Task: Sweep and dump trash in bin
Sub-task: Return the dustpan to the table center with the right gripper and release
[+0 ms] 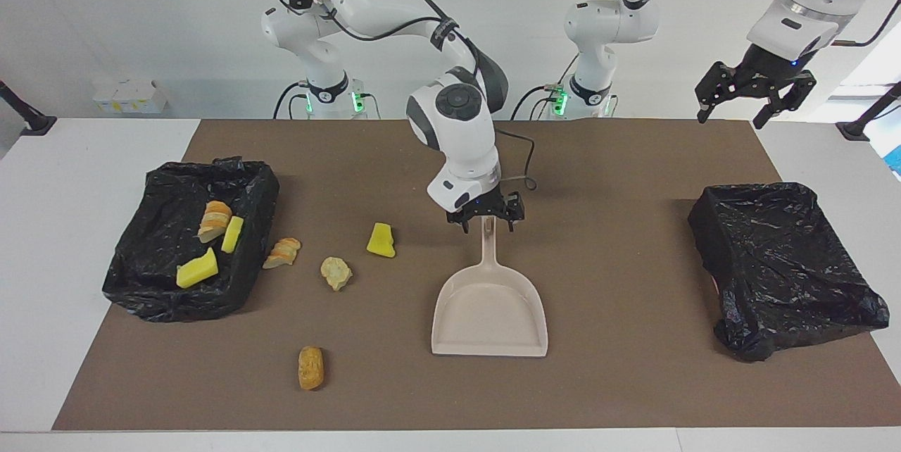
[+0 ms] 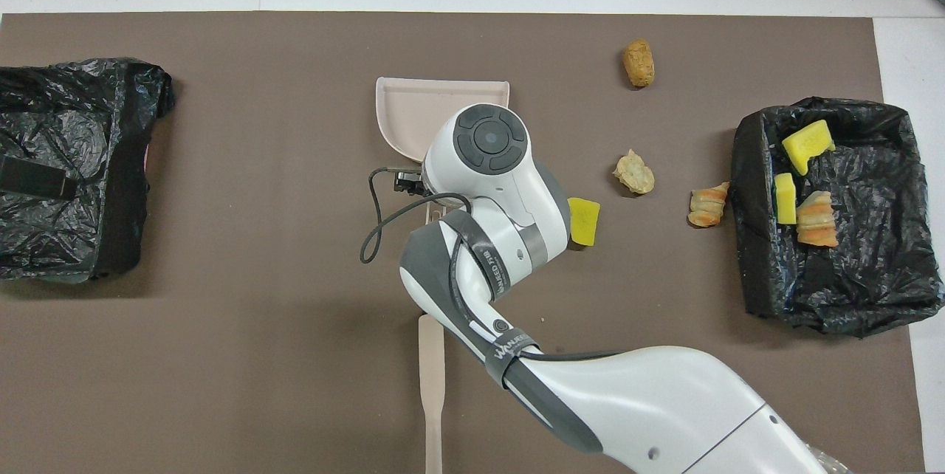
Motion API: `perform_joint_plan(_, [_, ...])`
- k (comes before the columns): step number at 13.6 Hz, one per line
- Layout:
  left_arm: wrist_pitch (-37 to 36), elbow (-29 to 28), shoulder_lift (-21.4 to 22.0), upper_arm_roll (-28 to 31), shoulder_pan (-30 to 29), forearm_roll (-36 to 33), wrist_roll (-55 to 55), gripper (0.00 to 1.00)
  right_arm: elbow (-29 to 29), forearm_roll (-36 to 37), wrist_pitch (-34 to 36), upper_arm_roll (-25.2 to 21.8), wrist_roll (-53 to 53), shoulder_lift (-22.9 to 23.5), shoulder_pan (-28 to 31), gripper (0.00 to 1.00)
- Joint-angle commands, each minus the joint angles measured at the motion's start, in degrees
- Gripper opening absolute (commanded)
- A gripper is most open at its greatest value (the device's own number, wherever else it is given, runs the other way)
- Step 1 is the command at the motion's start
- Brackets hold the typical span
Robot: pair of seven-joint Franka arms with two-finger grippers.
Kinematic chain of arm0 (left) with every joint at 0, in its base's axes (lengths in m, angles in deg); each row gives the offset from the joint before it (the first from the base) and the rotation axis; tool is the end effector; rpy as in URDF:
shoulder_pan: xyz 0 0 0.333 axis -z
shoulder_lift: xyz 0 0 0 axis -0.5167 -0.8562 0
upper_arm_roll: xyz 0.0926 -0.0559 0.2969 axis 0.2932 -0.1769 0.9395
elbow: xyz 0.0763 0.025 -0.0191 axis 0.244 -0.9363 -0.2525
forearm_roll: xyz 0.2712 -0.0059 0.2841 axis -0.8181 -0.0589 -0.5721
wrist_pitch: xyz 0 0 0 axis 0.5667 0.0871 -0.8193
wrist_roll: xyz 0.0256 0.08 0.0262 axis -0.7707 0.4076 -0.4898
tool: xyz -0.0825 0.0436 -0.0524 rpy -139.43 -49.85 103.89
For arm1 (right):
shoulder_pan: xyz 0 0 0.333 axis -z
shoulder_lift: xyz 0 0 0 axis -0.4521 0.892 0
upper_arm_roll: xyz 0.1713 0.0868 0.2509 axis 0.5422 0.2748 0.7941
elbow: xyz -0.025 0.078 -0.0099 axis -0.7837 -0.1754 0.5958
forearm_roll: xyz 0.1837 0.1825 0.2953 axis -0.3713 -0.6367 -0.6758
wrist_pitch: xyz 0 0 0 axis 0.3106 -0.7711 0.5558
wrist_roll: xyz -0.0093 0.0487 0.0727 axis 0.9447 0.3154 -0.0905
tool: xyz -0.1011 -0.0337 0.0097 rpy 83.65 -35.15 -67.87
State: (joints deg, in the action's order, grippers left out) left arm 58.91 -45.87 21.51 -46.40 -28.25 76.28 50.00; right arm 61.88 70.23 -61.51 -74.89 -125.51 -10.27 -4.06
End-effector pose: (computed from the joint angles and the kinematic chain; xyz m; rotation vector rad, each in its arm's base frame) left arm 0.5398 -0.0195 0.6676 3.1023 -0.2885 0.0608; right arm 0.5828 0.4000 0.4106 -2.9346 0.1542 -0.0718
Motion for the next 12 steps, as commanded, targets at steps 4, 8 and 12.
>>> perform_joint_plan(4, [0.38, -0.17, 0.54, -0.22, -0.05, 0.37, -0.30, 1.00, 12.37, -1.37, 10.42, 0.08, 0.86, -14.93, 0.00, 1.00])
perform_joint_plan(8, [1.88, 0.01, 0.28, -0.66, 0.39, 0.28, -0.39, 1.00, 18.35, -1.20, 17.62, 0.08, 0.60, -22.32, -1.22, 1.00])
perform_joint_plan(12, [0.91, -0.26, 0.54, -1.01, 0.57, 0.28, -0.21, 1.00, 20.71, -1.98, 19.49, 0.08, 0.24, -24.96, -5.27, 1.00])
